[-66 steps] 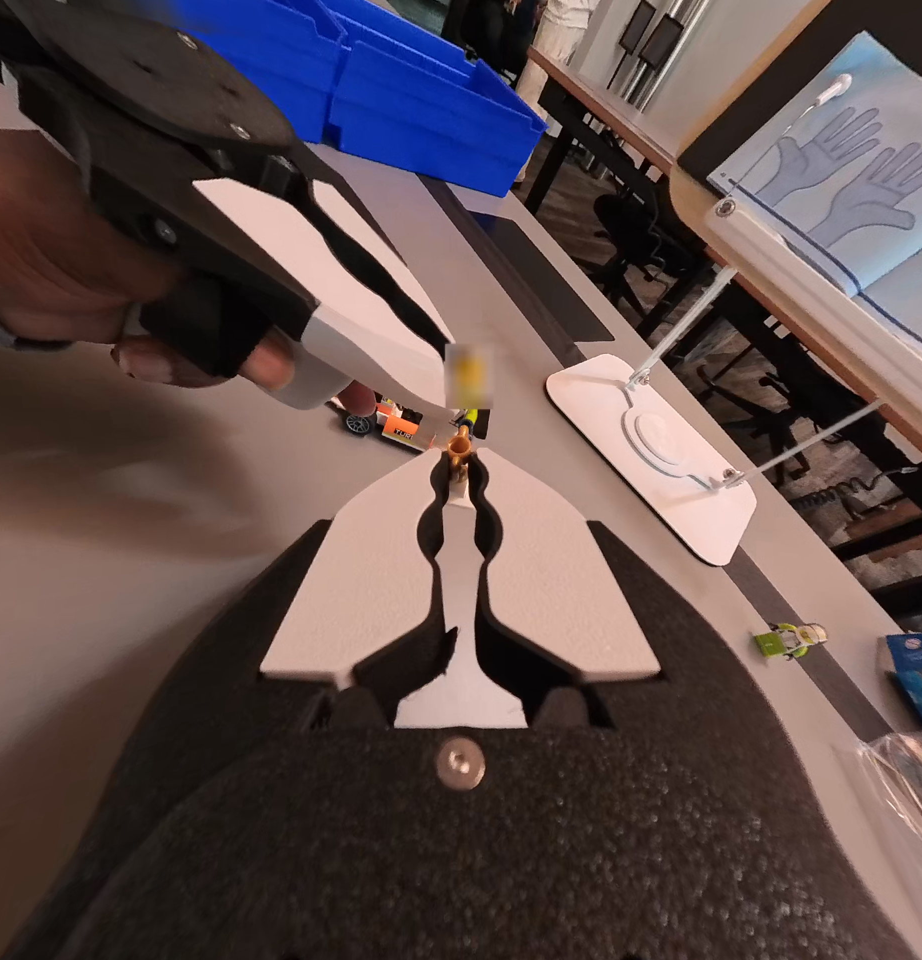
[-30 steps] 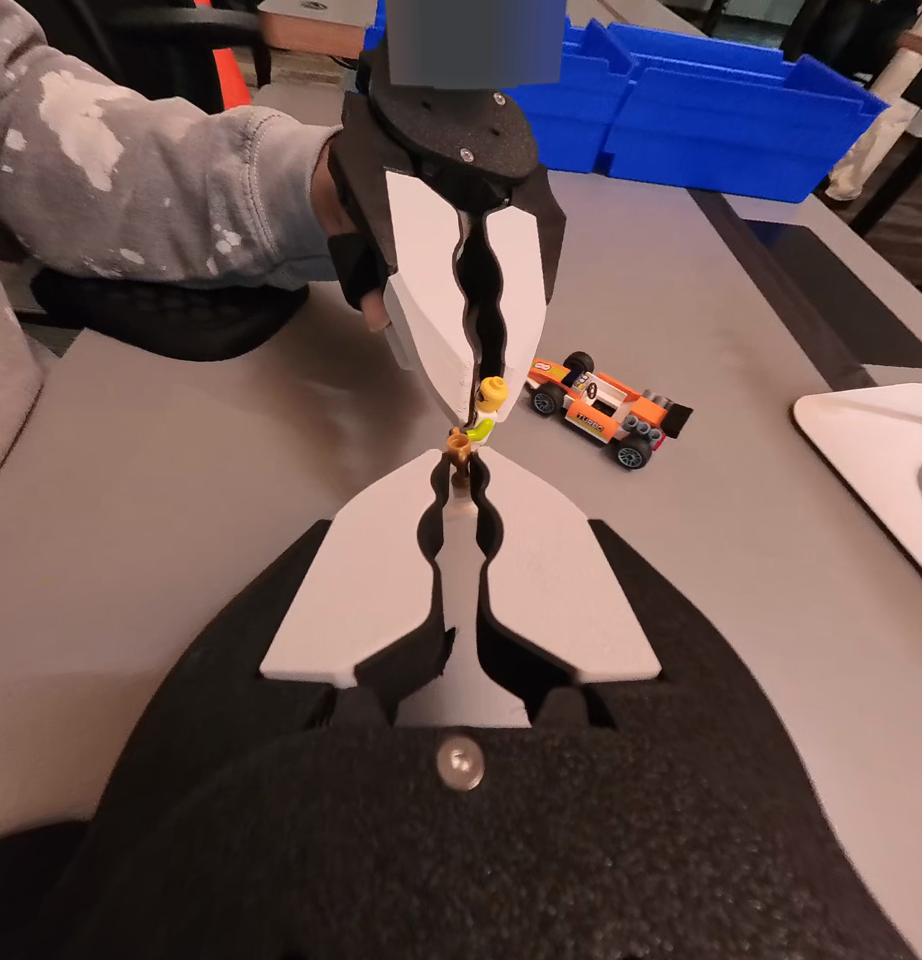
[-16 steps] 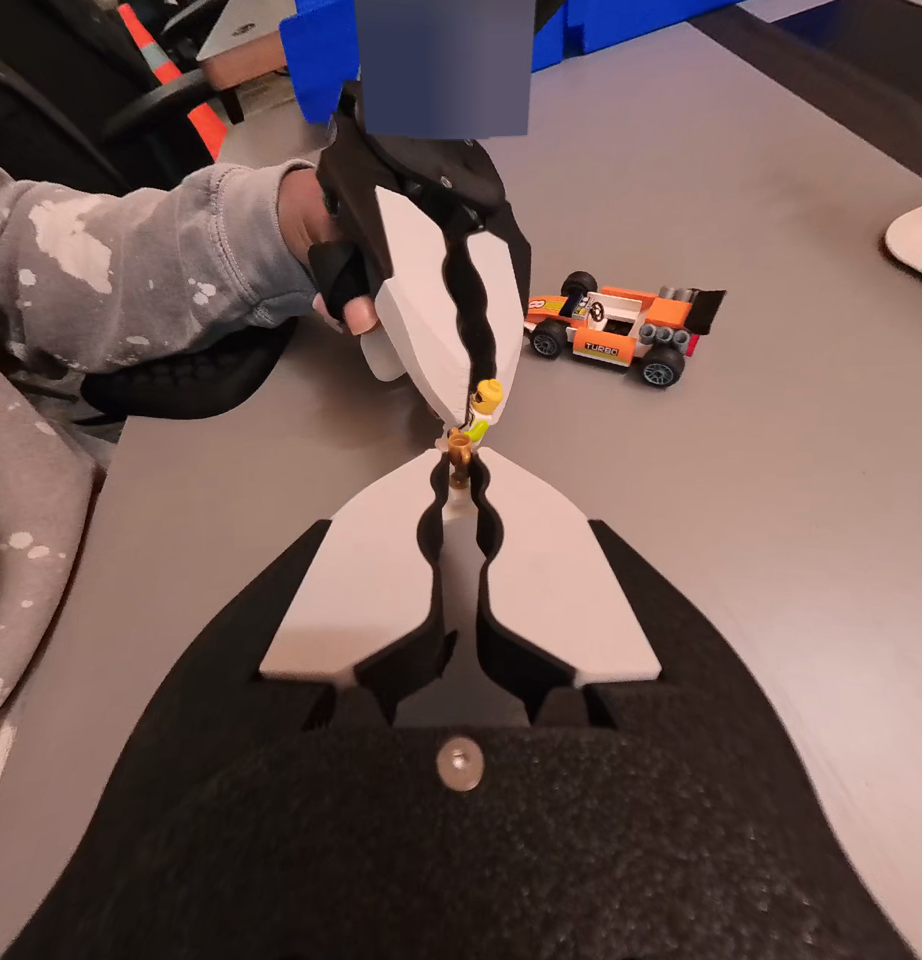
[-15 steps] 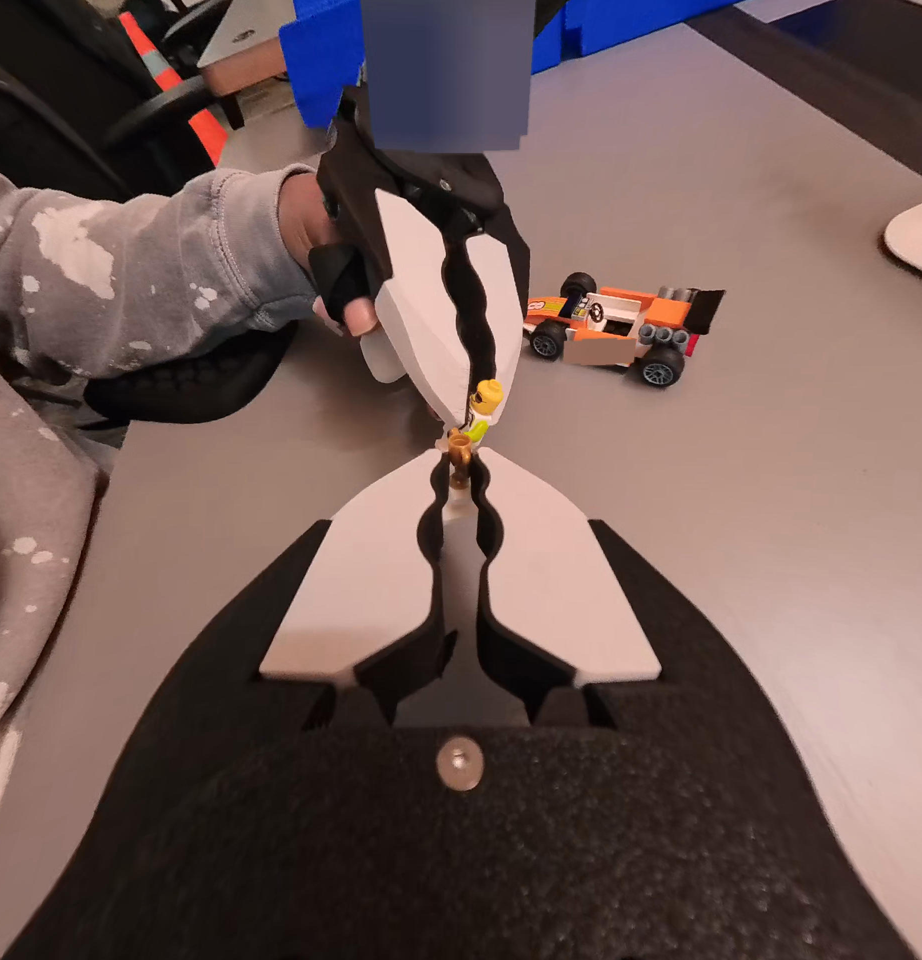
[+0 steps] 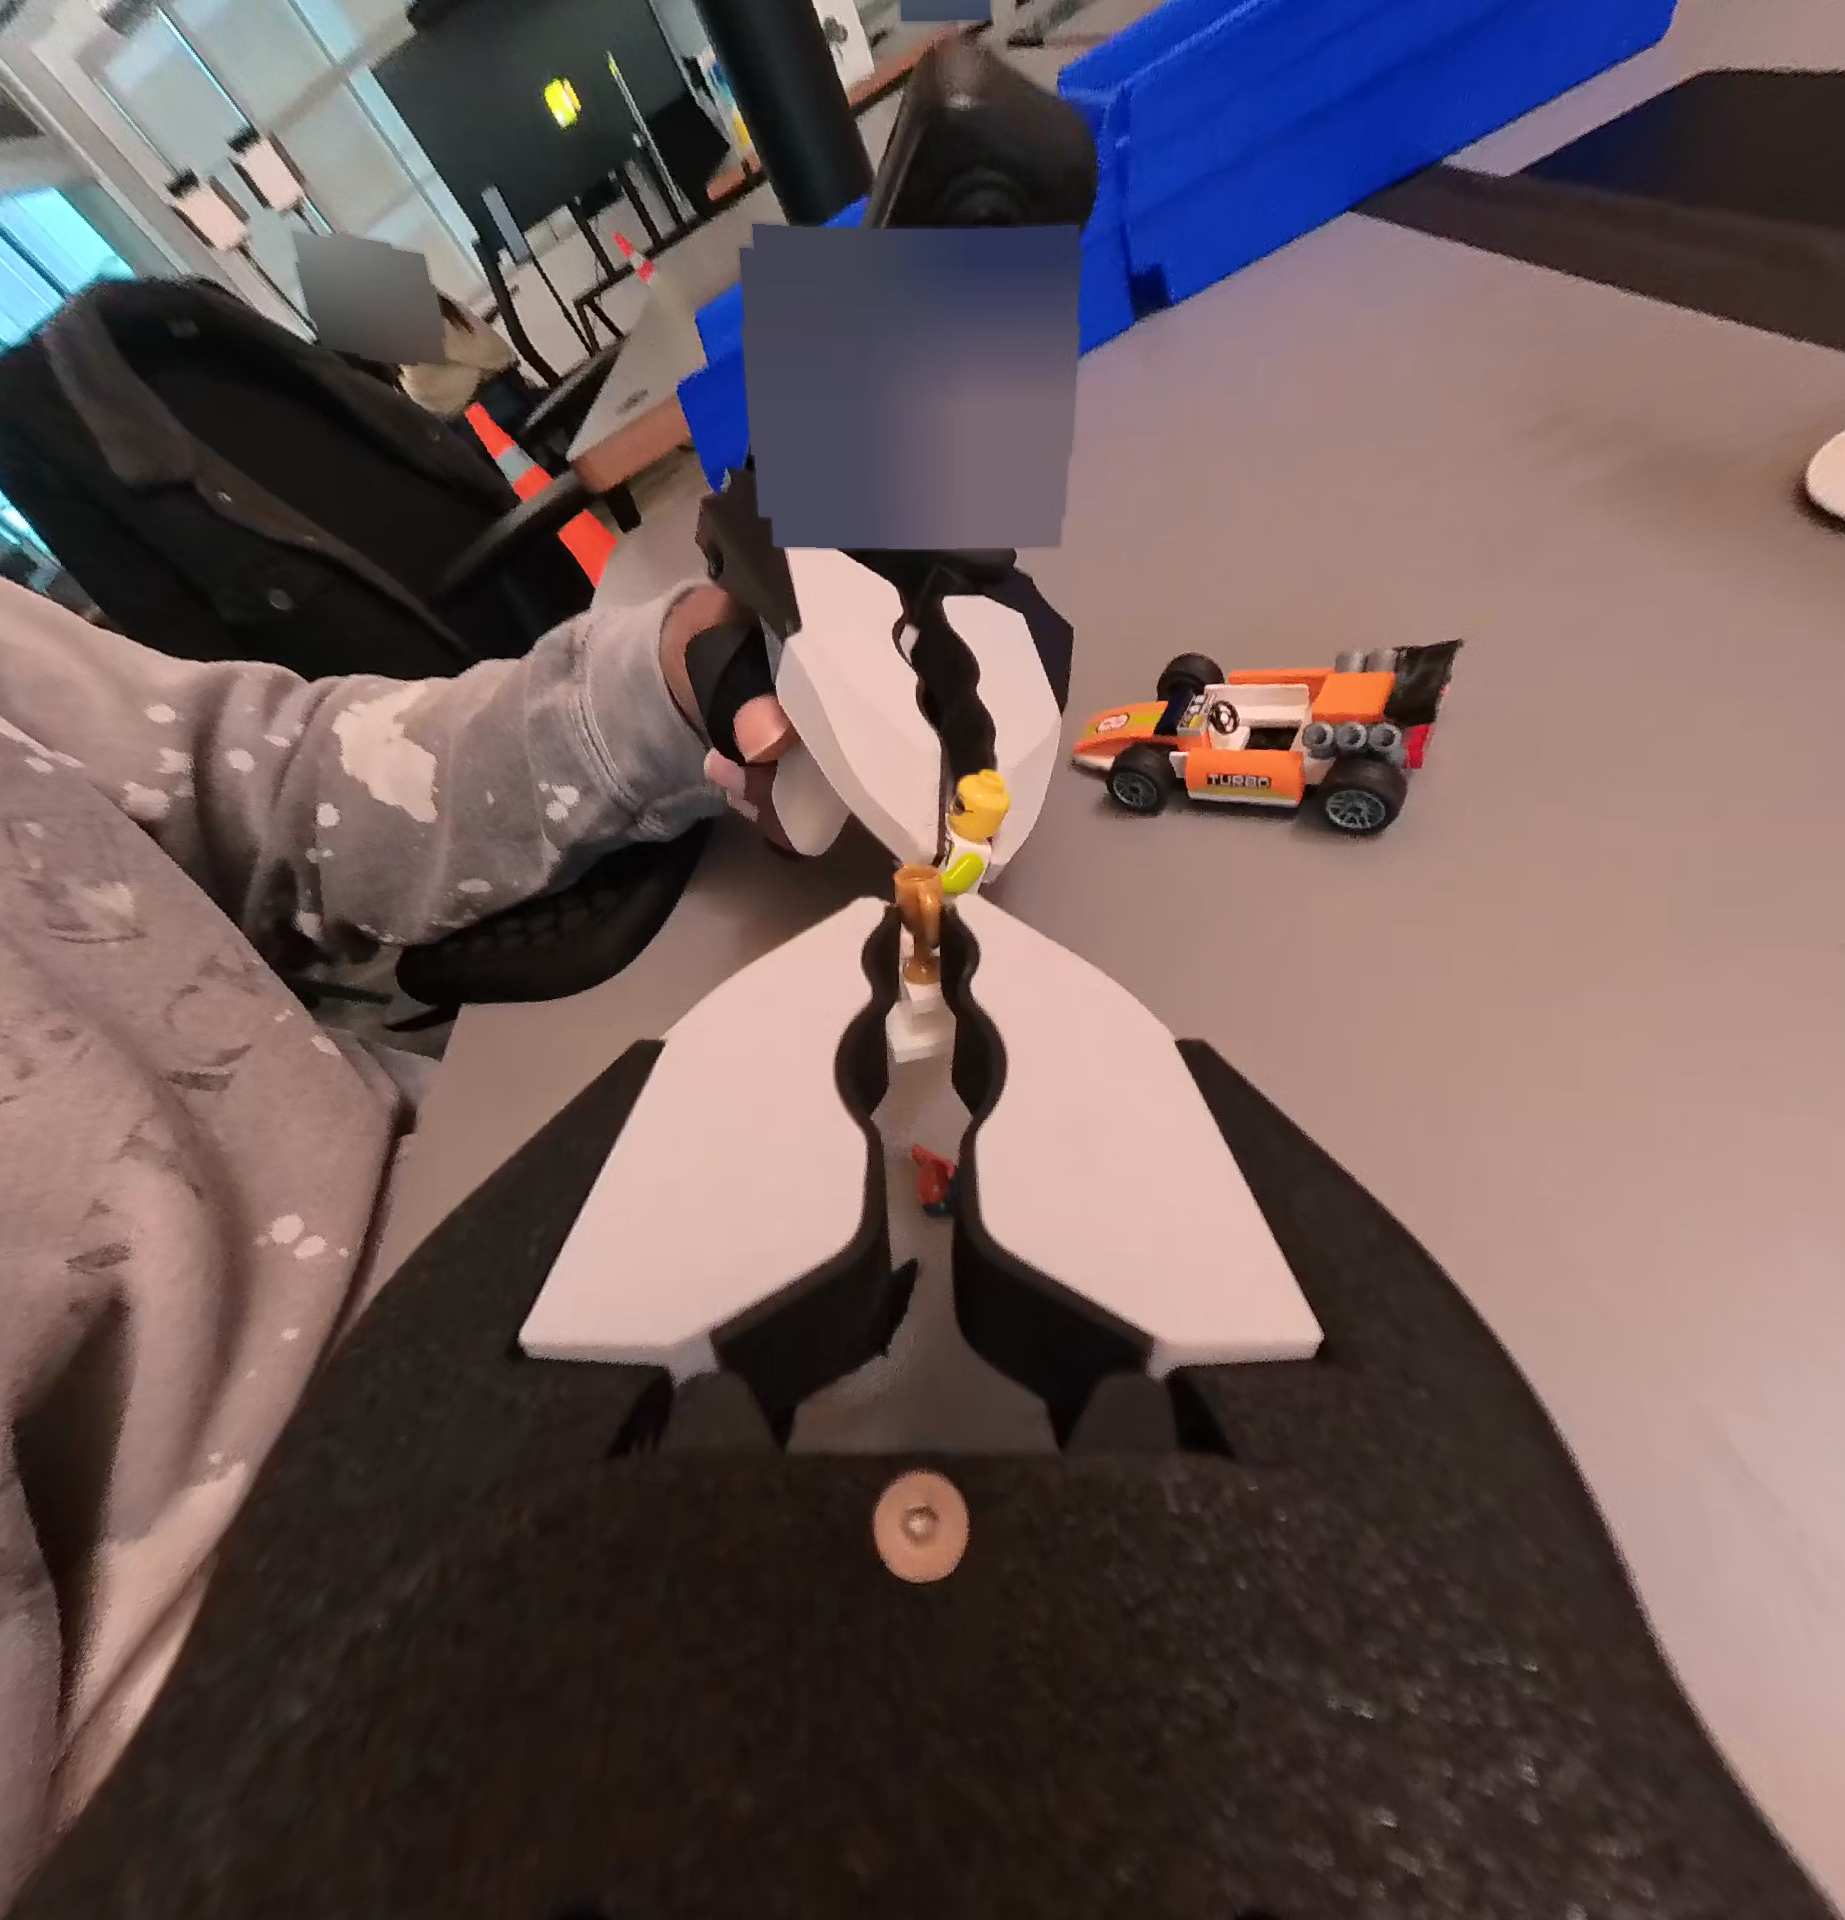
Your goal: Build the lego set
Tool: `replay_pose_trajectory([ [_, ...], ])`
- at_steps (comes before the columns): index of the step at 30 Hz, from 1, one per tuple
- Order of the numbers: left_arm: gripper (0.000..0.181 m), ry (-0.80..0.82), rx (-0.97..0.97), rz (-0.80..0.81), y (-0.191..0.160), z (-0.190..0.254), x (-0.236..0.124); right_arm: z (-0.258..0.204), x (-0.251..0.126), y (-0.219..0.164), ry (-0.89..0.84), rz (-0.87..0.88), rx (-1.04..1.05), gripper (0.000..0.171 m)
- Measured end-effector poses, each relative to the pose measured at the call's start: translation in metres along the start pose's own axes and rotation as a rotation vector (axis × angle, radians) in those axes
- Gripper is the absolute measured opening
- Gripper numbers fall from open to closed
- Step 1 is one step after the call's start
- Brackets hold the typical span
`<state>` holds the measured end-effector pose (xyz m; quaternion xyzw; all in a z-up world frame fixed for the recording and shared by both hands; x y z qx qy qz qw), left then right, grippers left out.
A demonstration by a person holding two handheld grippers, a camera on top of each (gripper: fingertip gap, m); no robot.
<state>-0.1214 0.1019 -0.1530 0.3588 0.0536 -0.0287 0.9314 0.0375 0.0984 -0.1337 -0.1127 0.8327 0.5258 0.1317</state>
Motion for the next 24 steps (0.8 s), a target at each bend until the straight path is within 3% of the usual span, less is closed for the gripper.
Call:
replay_pose_trajectory([
  [14, 0.008, -0.137, -0.047, 0.322, 0.013, 0.014, 0.004, -0.004, -0.011, 0.018, 0.056, 0.306, 0.025, 0.006],
  [16, 0.008, -0.141, -0.05, 0.327, 0.014, 0.015, 0.003, -0.006, -0.012, 0.018, 0.036, 0.306, -0.012, 0.007],
  [20, 0.008, -0.126, -0.063, 0.34, 0.016, 0.012, -0.004, -0.007, -0.017, 0.018, -0.038, 0.23, -0.115, 0.025],
  [24, 0.008, -0.109, -0.065, 0.343, 0.017, 0.01, -0.009, -0.006, -0.014, 0.015, -0.074, 0.204, -0.14, 0.023],
])
Point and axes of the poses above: each gripper's, where its closed fingertips meet, x out along the fingers, y out of its top, z = x × y across the jaws, the point moved 8 cm from there along -x, back along the fingers, and after that the axes turned 4 degrees about -z, right-handed, at the moved point
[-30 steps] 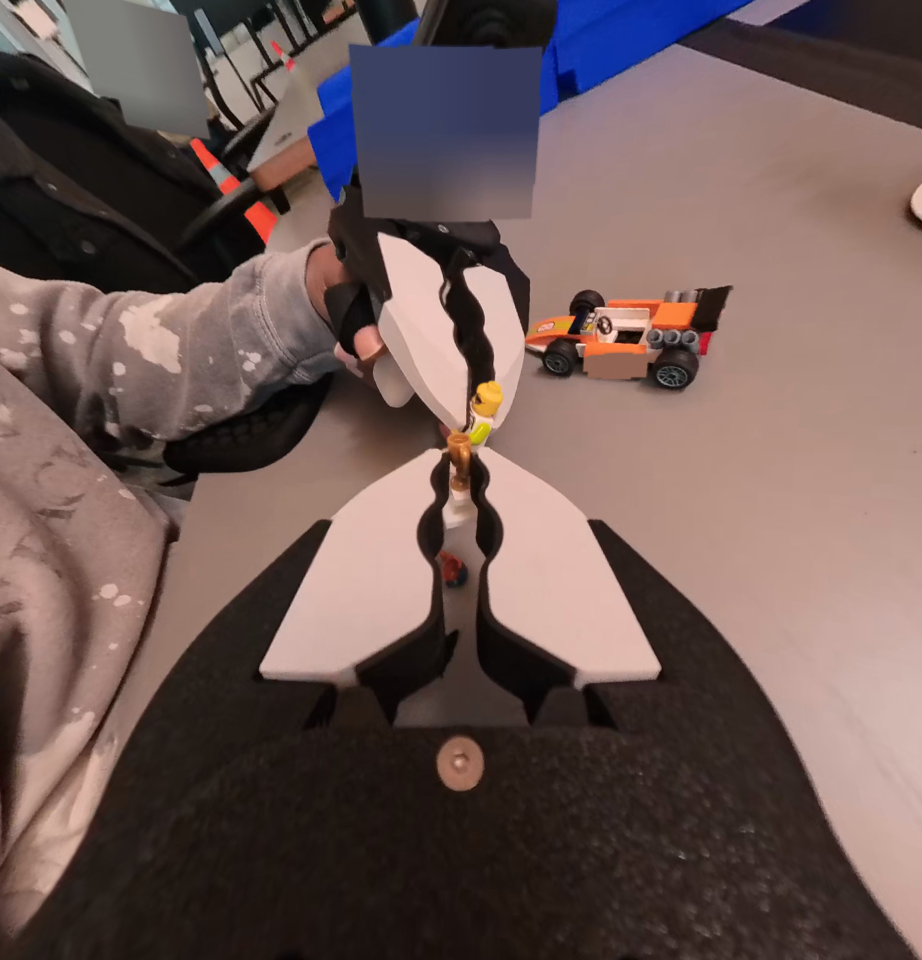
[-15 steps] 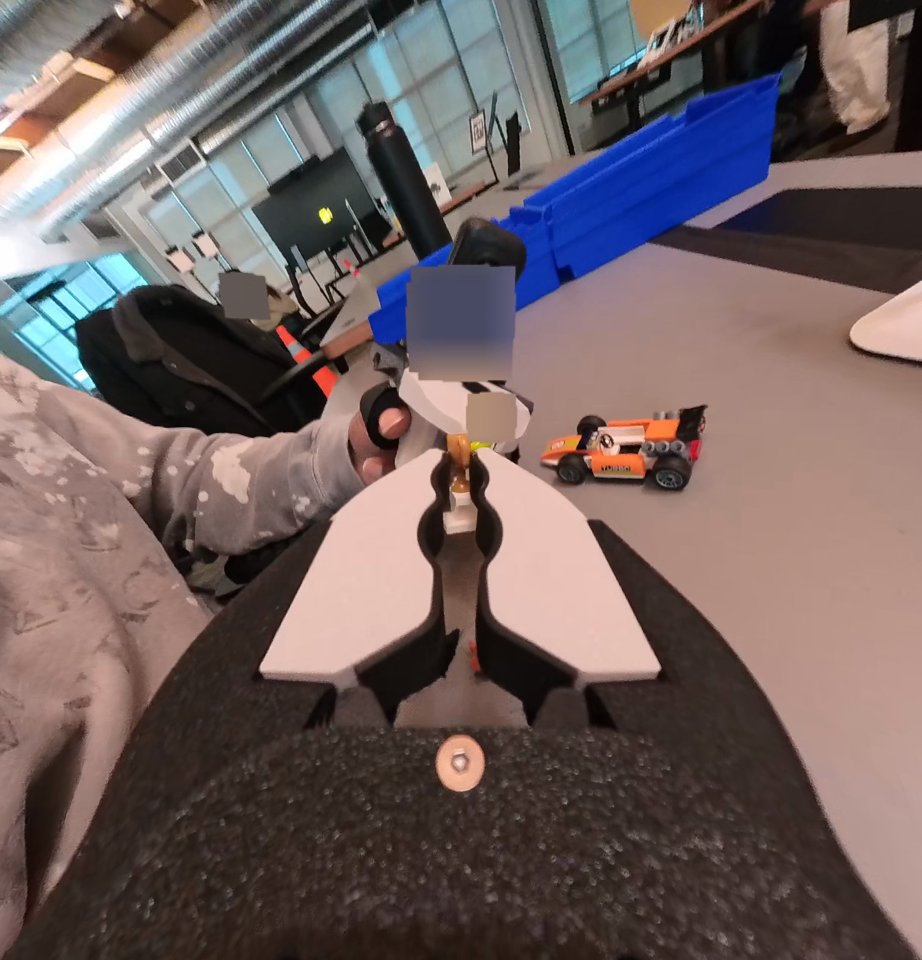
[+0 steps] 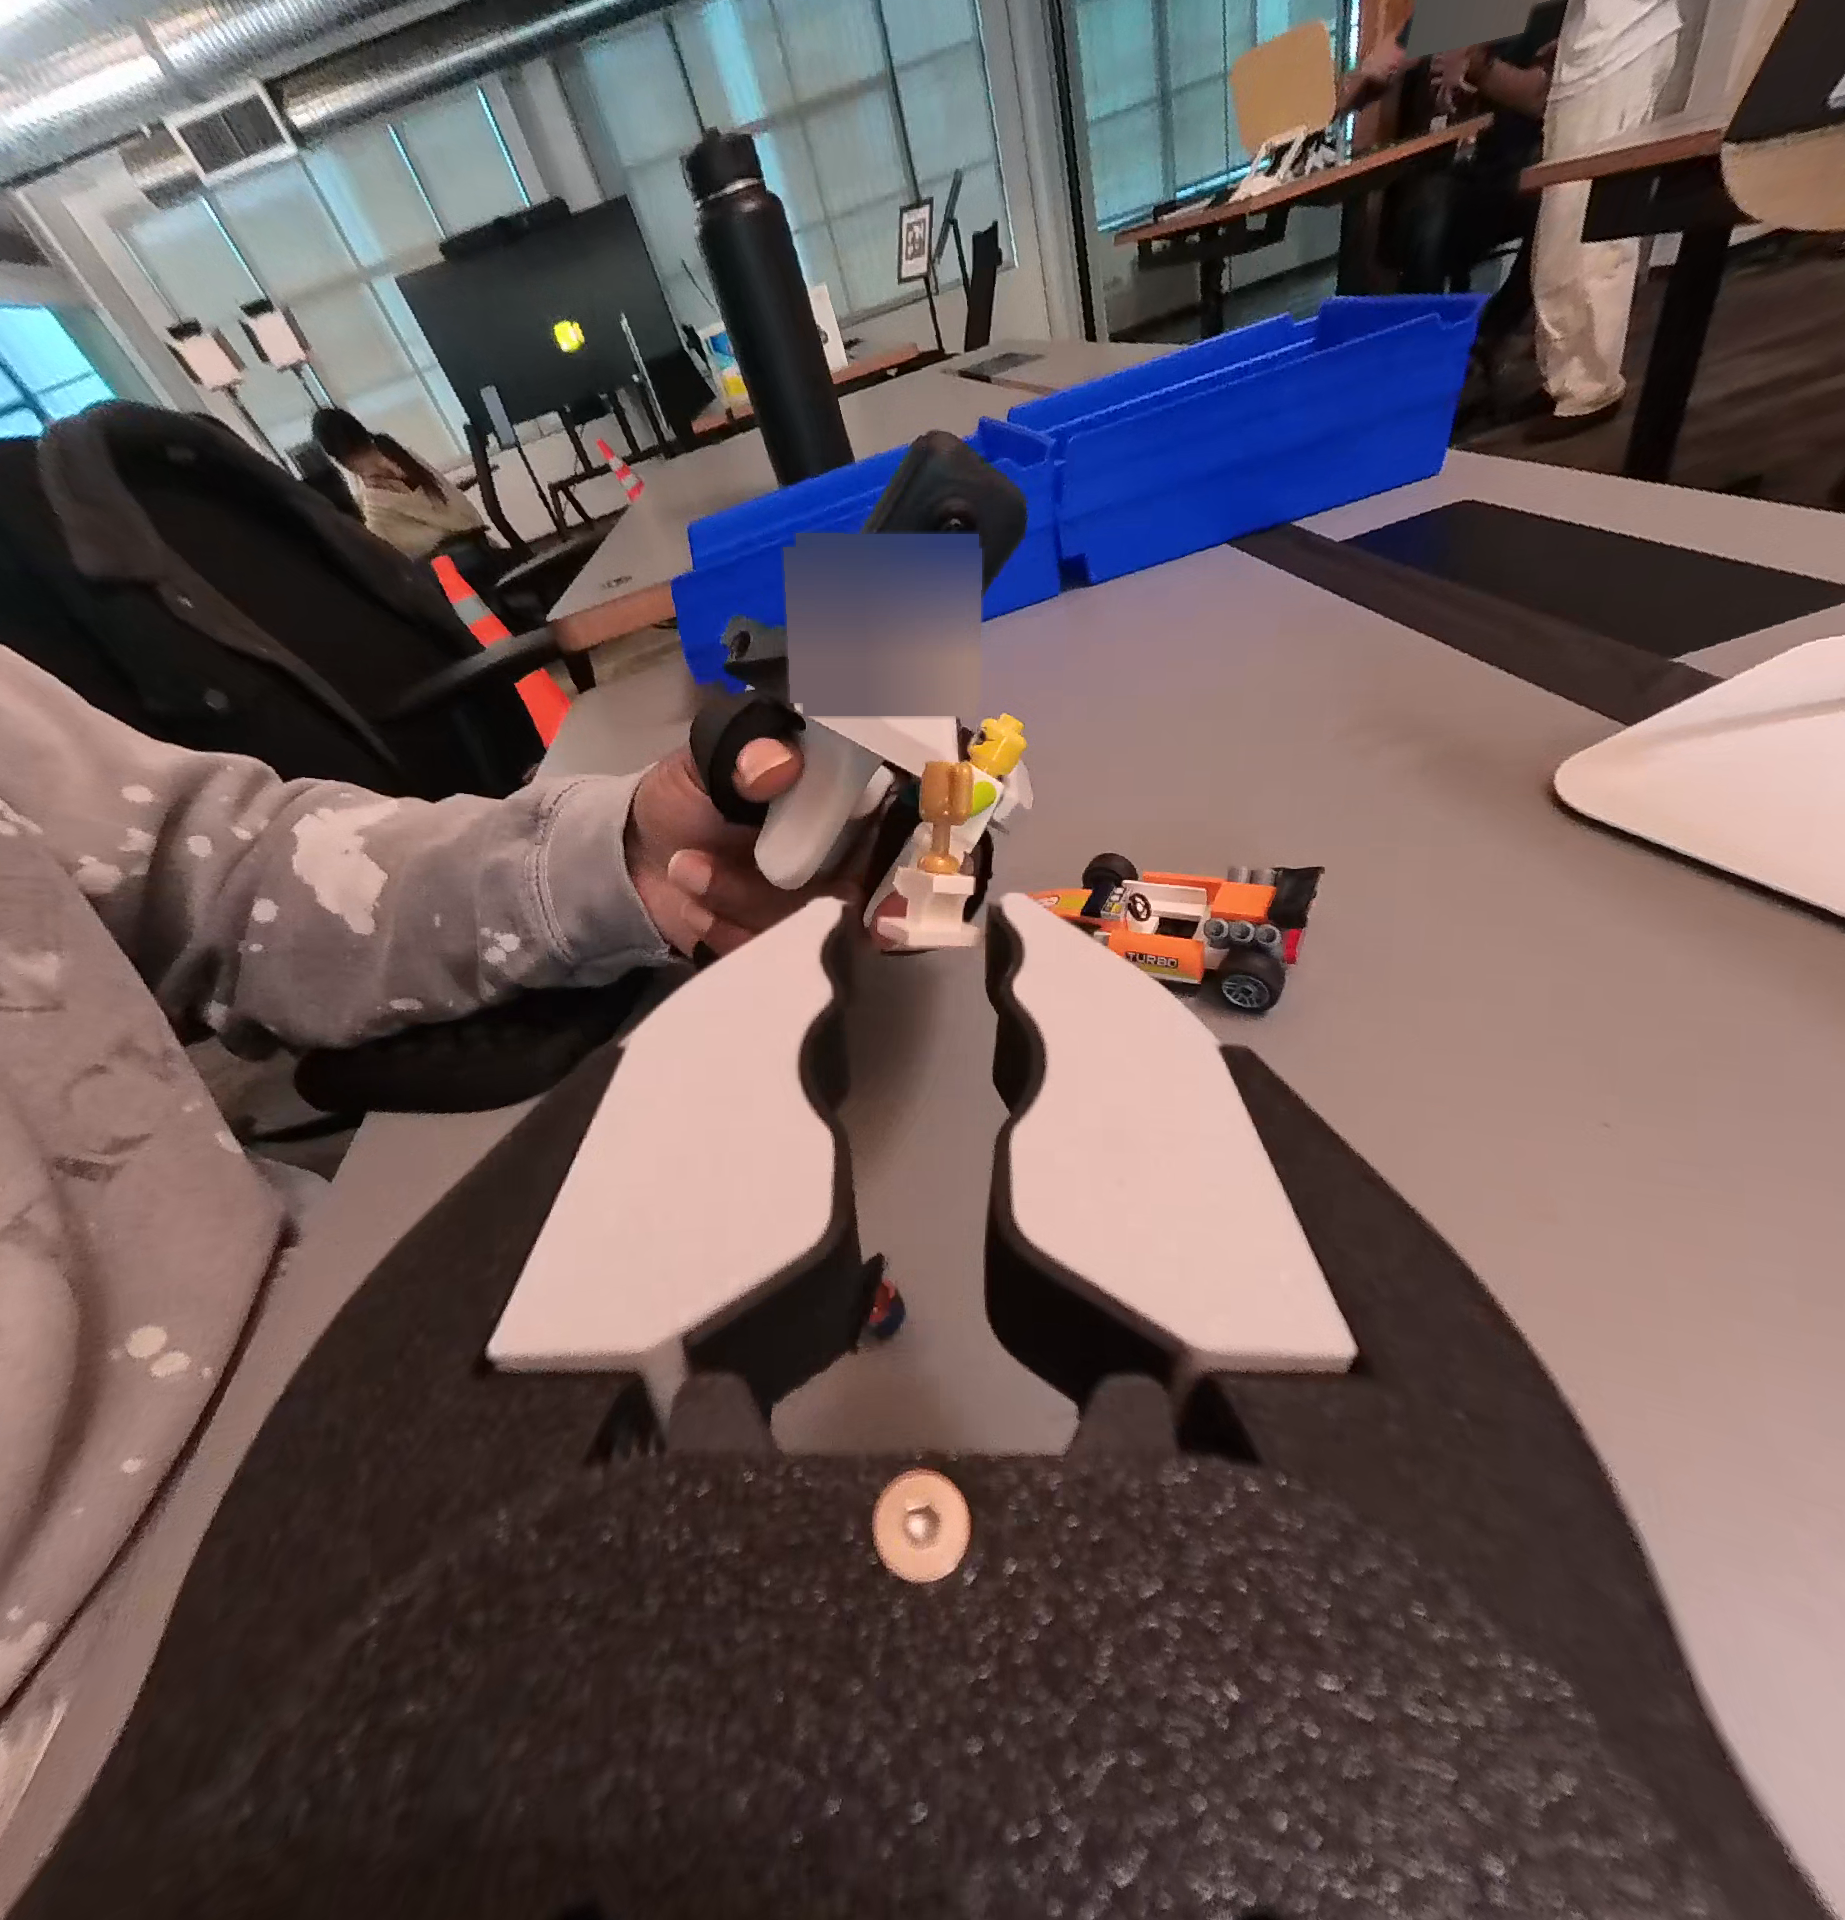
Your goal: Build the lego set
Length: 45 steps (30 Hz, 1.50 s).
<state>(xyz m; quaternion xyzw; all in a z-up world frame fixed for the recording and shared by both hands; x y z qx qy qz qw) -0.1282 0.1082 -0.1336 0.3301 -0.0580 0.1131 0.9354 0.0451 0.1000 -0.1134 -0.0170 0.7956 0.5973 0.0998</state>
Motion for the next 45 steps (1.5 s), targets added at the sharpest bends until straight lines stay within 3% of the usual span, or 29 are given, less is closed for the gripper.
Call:
replay_pose_trajectory([
  [4, 0.008, 0.004, -0.005, 0.012, 0.0, 0.0, 0.0, 0.001, 0.003, -0.001, 0.005, 0.01, 0.039, 0.012],
  [12, 0.008, -0.02, -0.023, 0.077, 0.0, 0.001, 0.001, 0.001, 0.005, 0.0, 0.014, 0.058, 0.083, 0.011],
  [21, 0.008, 0.006, 0.033, 0.044, 0.003, 0.004, -0.001, 0.002, -0.003, 0.004, 0.024, 0.08, 0.073, 0.016],
  [45, 0.008, 0.025, -0.063, 0.022, -0.002, -0.009, -0.002, 0.006, 0.003, -0.007, -0.01, -0.018, 0.053, 0.023],
])
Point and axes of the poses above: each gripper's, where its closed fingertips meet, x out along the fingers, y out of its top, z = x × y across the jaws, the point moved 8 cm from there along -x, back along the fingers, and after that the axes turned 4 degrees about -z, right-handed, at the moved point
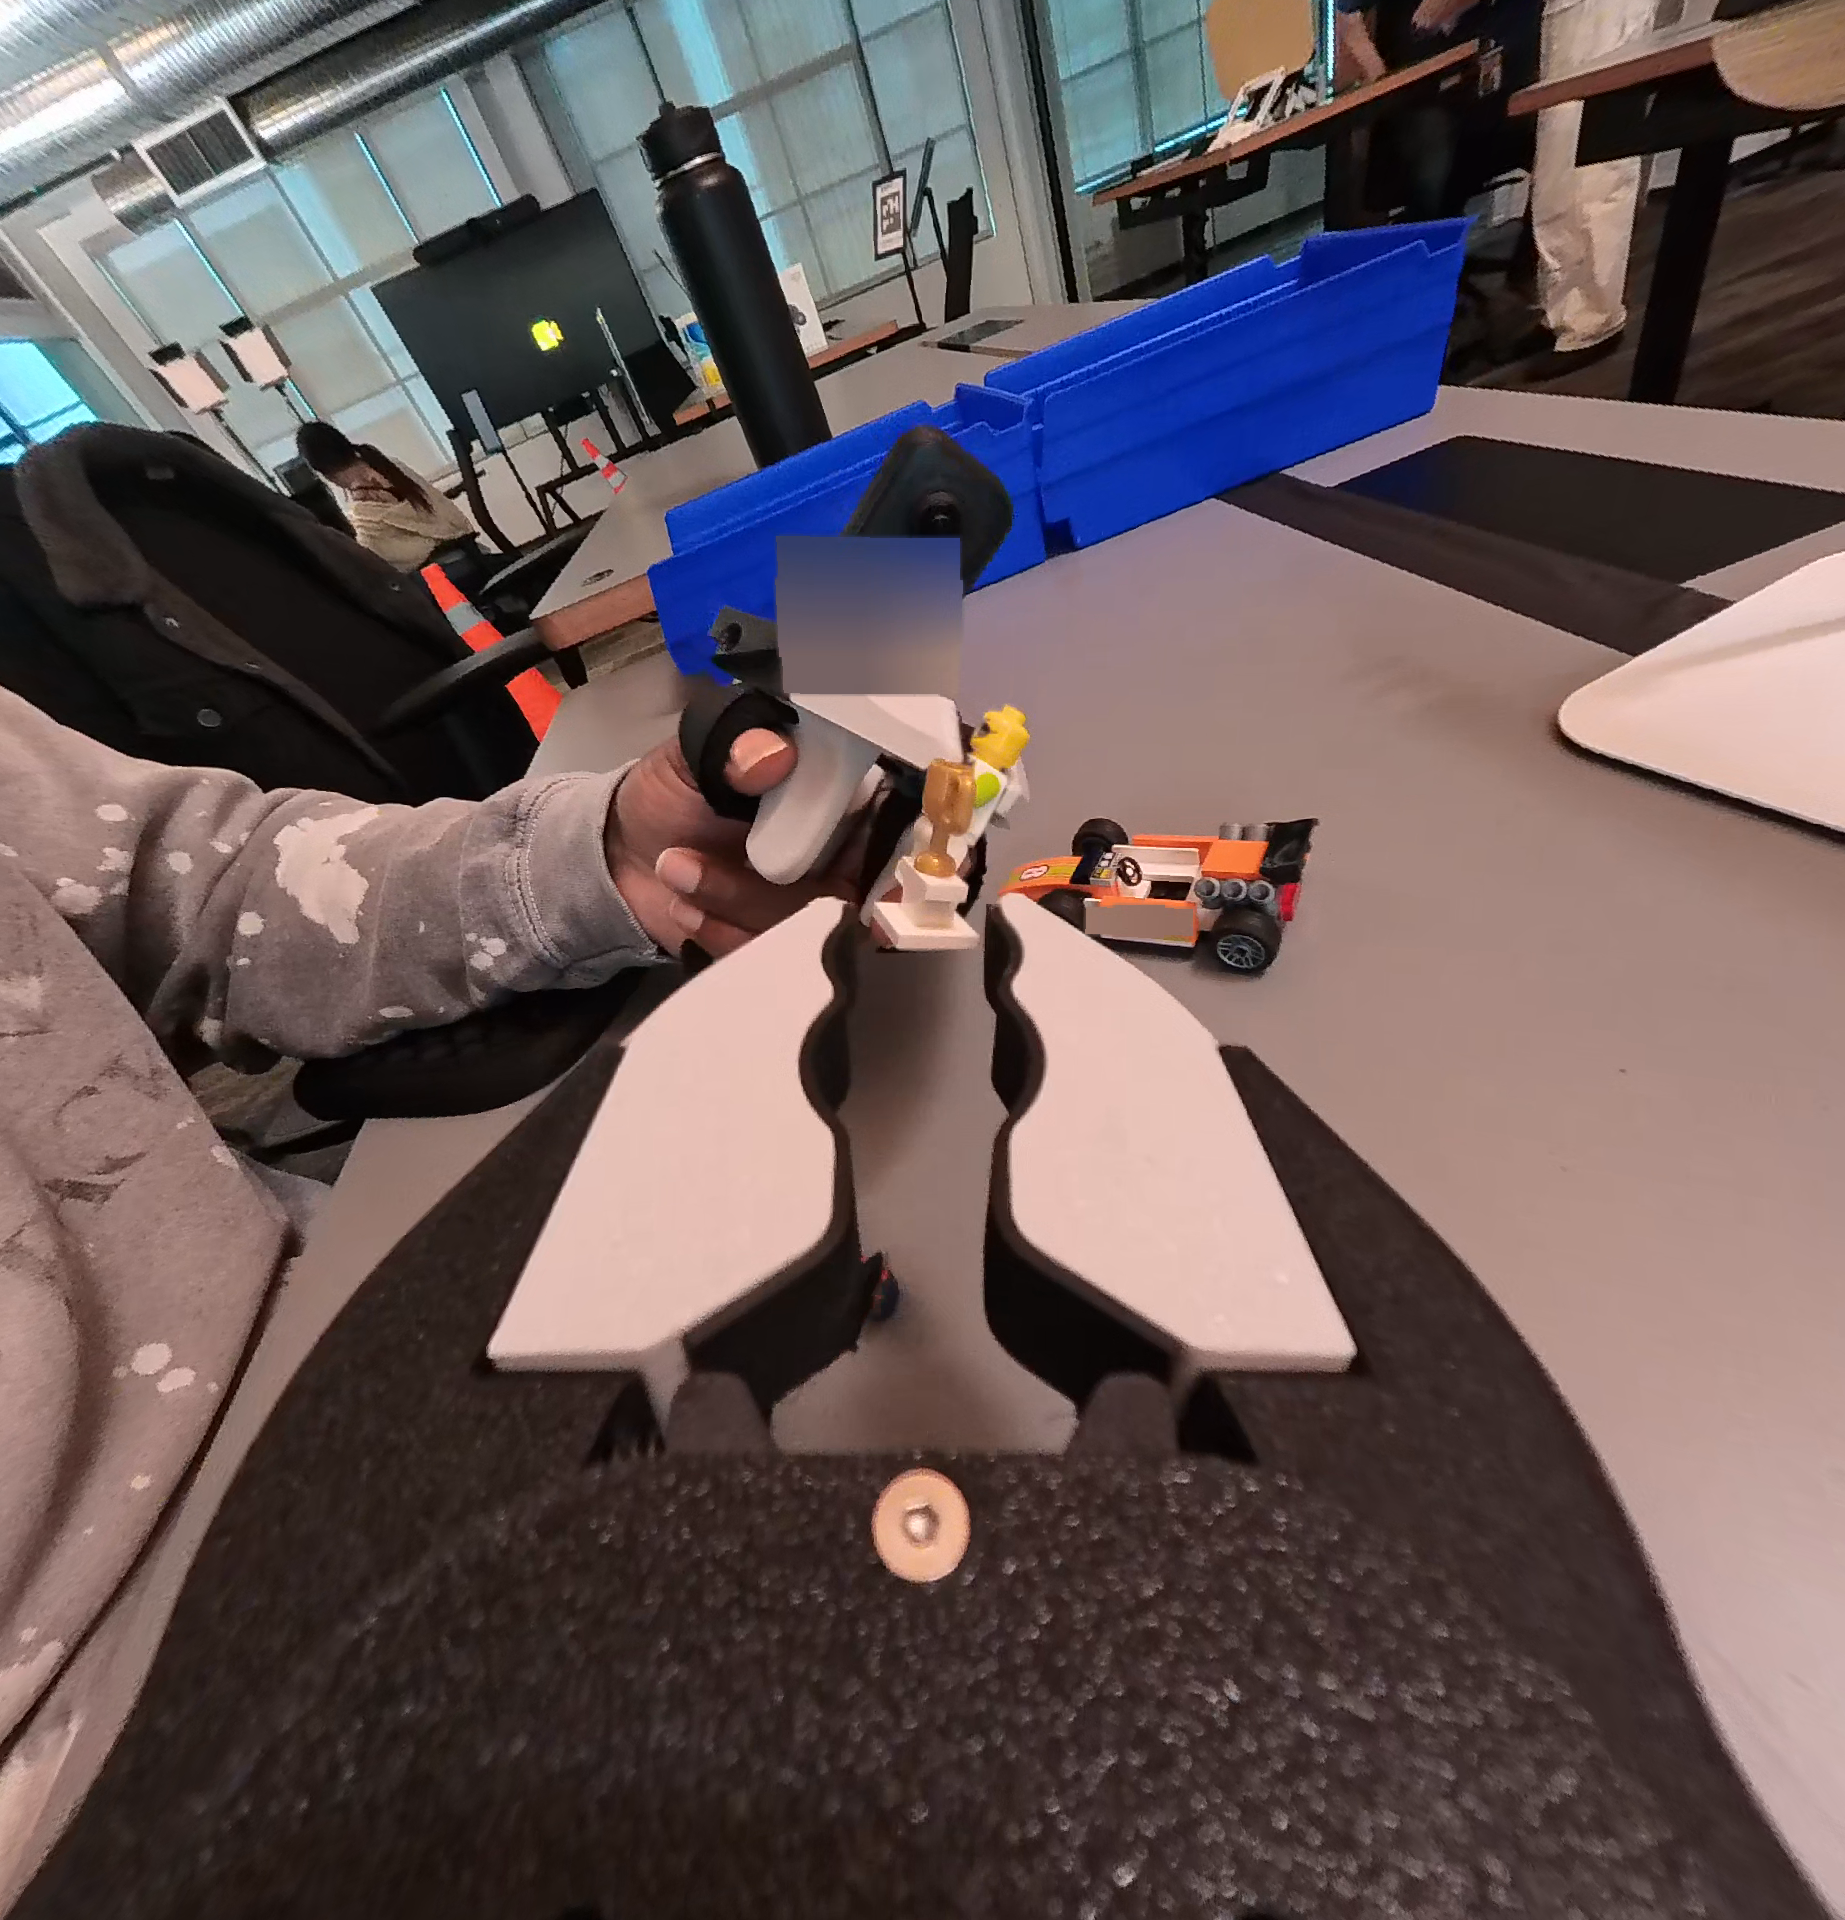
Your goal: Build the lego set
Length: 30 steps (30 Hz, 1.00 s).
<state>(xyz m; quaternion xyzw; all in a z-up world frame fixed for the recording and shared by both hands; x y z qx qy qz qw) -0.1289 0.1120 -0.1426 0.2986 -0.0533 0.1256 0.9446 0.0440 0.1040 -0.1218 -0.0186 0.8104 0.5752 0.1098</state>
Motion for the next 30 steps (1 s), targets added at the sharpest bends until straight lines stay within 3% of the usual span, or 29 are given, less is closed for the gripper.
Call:
replay_pose_trajectory([
  [17, 0.008, 0.118, 0.147, -0.079, -0.007, -0.002, 0.006, 0.001, 0.0, 0.0, -0.11, -0.019, -0.09, 0.021],
  [30, 0.008, 0.138, 0.154, -0.066, -0.005, -0.007, 0.002, 0.044, -0.049, 0.004, -0.412, 0.045, -0.059, 0.018],
])
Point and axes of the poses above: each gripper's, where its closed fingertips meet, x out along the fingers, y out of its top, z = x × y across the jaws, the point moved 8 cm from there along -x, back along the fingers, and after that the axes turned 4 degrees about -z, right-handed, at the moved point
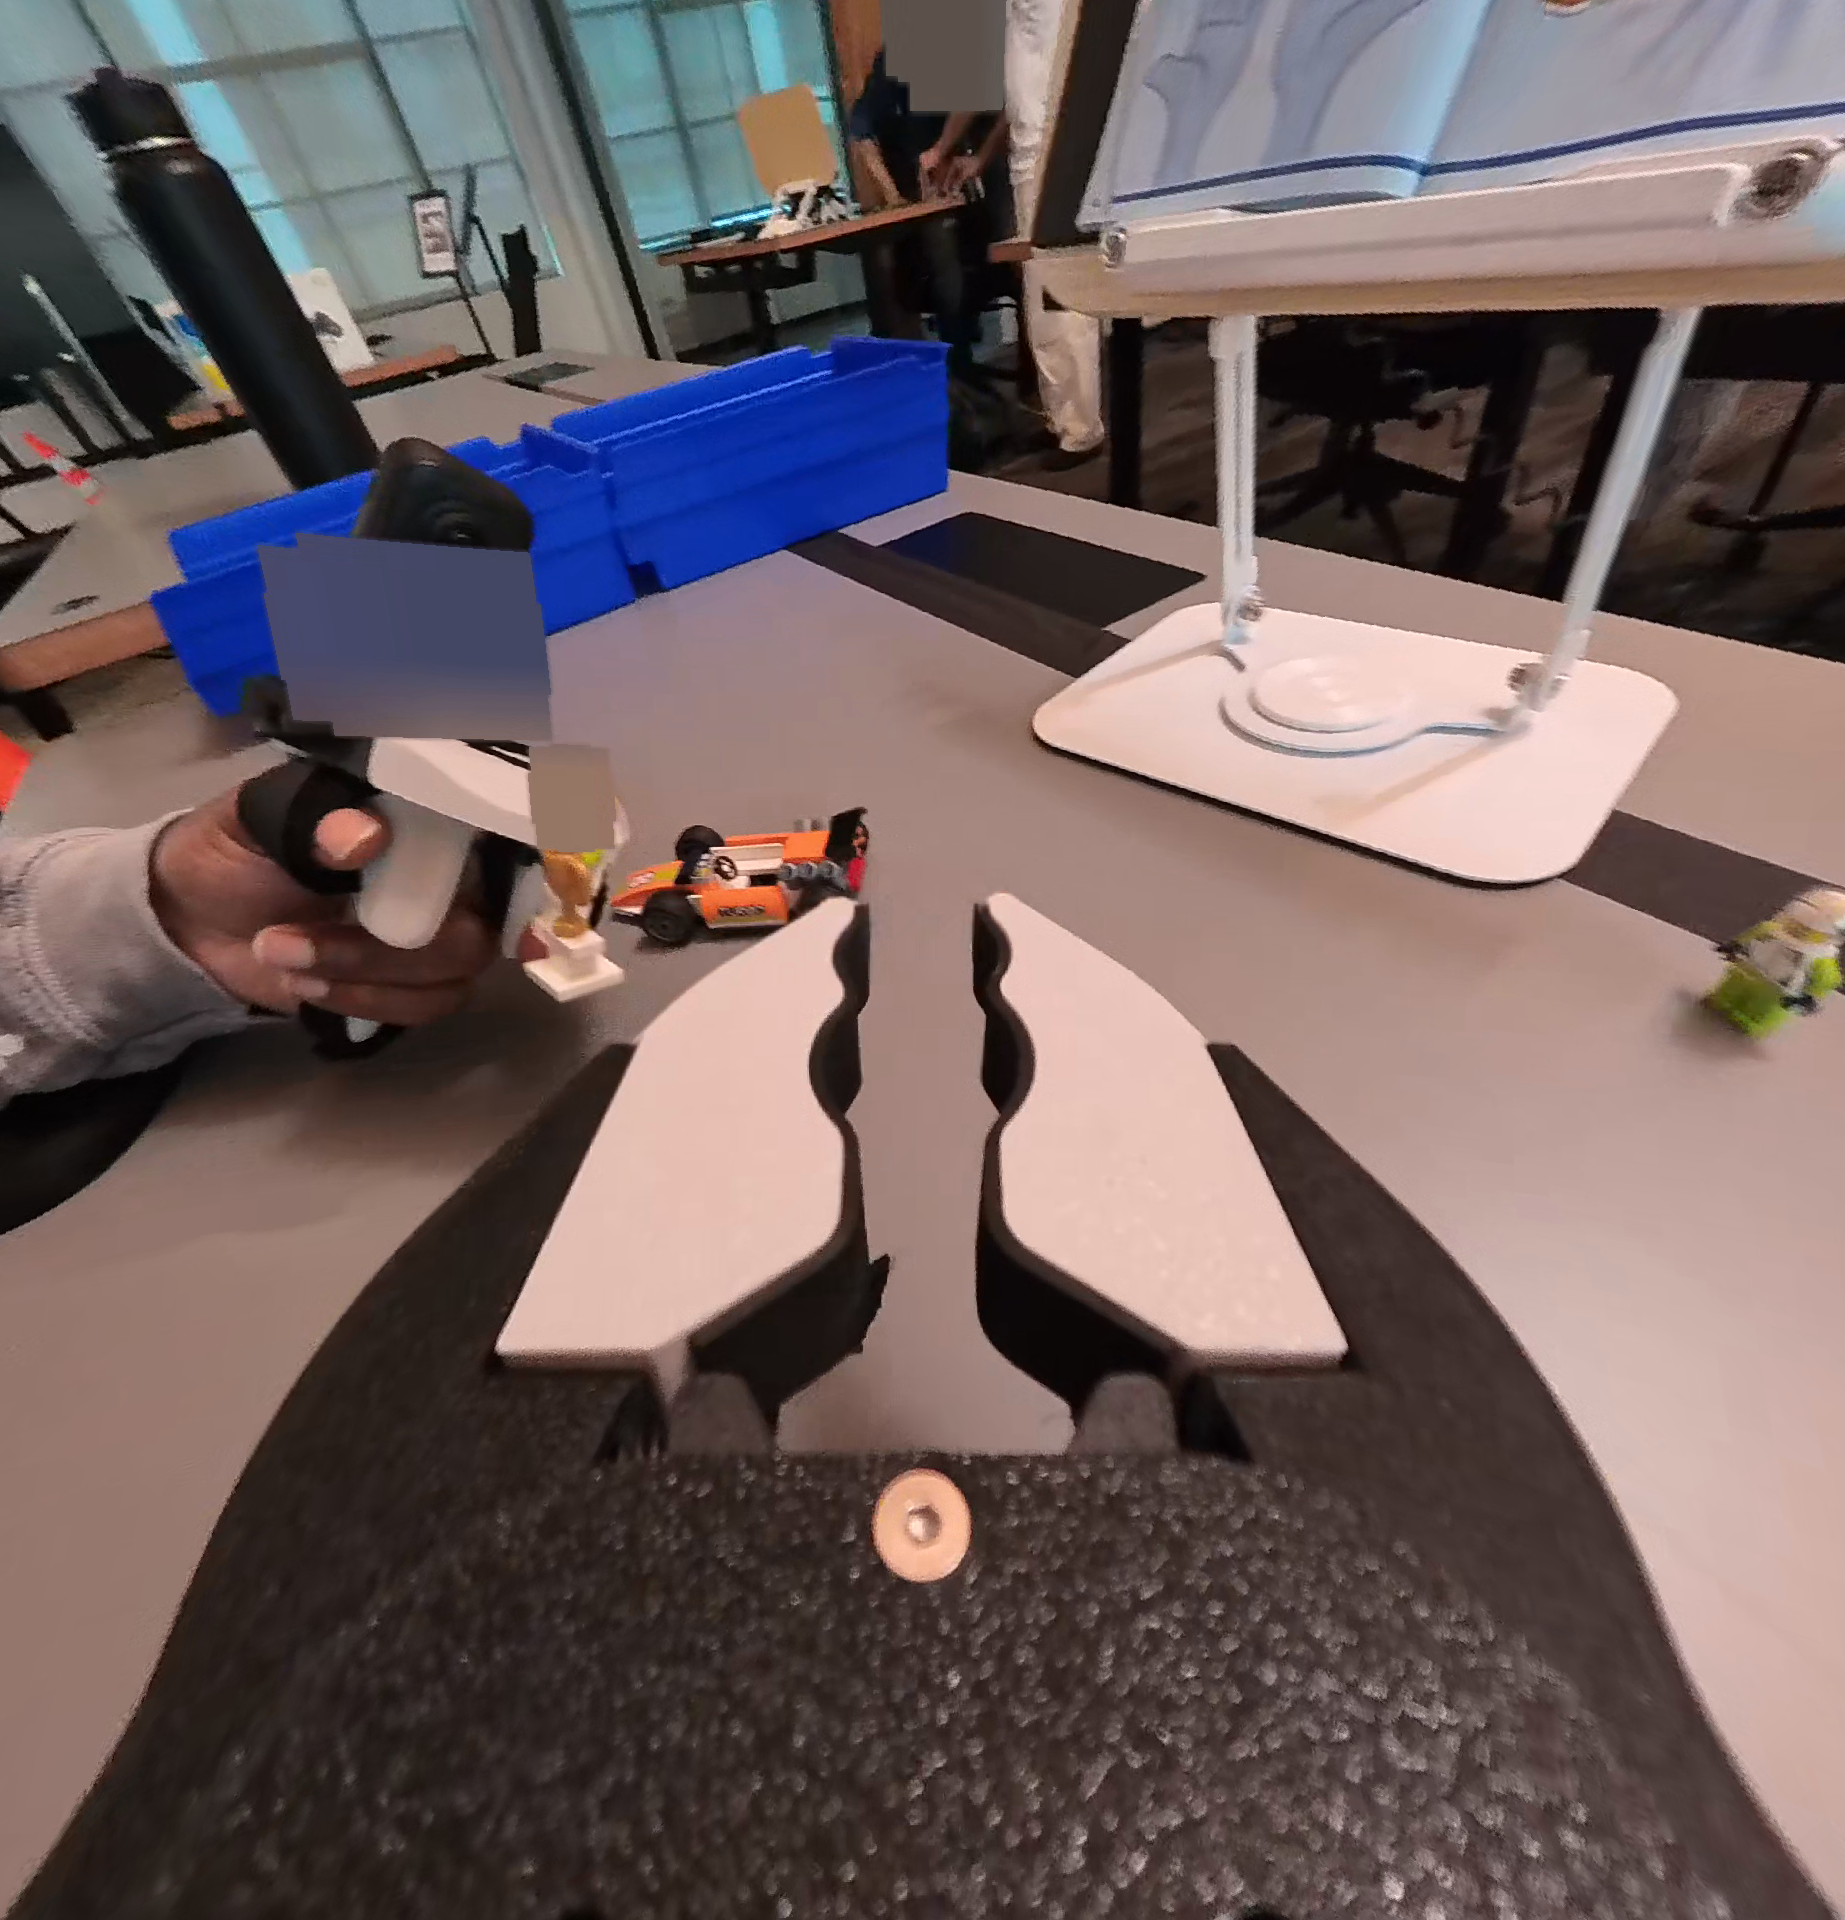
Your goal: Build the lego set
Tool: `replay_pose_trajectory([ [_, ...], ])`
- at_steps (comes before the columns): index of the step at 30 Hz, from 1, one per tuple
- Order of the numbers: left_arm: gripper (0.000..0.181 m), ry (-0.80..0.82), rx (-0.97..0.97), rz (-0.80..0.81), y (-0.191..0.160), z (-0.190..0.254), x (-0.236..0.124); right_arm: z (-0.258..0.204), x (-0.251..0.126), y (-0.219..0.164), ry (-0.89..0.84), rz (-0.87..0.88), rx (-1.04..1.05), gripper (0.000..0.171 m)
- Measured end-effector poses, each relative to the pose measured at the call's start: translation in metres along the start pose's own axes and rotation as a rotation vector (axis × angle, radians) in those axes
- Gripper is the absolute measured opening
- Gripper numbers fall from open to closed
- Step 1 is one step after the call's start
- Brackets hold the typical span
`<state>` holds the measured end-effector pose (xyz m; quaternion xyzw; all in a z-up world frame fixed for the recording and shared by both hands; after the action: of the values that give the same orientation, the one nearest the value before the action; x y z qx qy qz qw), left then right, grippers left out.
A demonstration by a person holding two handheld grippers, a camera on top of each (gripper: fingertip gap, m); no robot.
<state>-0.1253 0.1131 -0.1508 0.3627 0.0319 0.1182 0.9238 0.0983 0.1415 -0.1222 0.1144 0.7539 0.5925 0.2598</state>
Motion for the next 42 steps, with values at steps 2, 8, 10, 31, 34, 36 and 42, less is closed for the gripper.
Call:
replay_pose_trajectory([
  [2, 0.008, -0.004, -0.006, -0.002, 0.0, -0.001, 0.0, 0.004, 0.0, -0.003, -0.013, -0.006, 0.004, 0.018],
  [8, 0.008, -0.022, -0.007, -0.011, -0.002, 0.0, 0.002, -0.035, 0.013, -0.009, 0.317, -0.057, -0.03, 0.023],
  [10, 0.008, -0.037, 0.001, -0.016, -0.002, 0.001, 0.003, -0.05, 0.021, -0.015, 0.37, -0.11, -0.06, 0.027],
  [31, 0.008, 0.061, 0.436, -0.156, -0.008, 0.025, 0.01, -0.063, 0.025, -0.02, 0.551, -0.178, 0.073, 0.008],
  [34, 0.008, 0.032, 0.391, -0.15, -0.008, 0.025, 0.011, -0.063, 0.024, -0.02, 0.563, -0.173, 0.072, 0.008],
  [36, 0.008, 0.0, 0.343, -0.143, -0.008, 0.024, 0.011, -0.064, 0.023, -0.019, 0.568, -0.167, 0.065, 0.008],
  [42, 0.008, -0.07, 0.24, -0.126, -0.008, 0.024, 0.012, -0.065, 0.022, -0.017, 0.578, -0.159, 0.046, 0.008],
])
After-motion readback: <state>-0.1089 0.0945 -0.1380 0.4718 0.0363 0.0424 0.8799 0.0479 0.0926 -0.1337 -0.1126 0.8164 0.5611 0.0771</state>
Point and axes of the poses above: each gripper's, where its closed fingertips meet, x out along the fingers, y out of its top, z = x × y across the jaws, the point moved 8 cm from there along -x, back along the fingers, and after that the axes turned 4 degrees about -z, right-handed, at the moved point
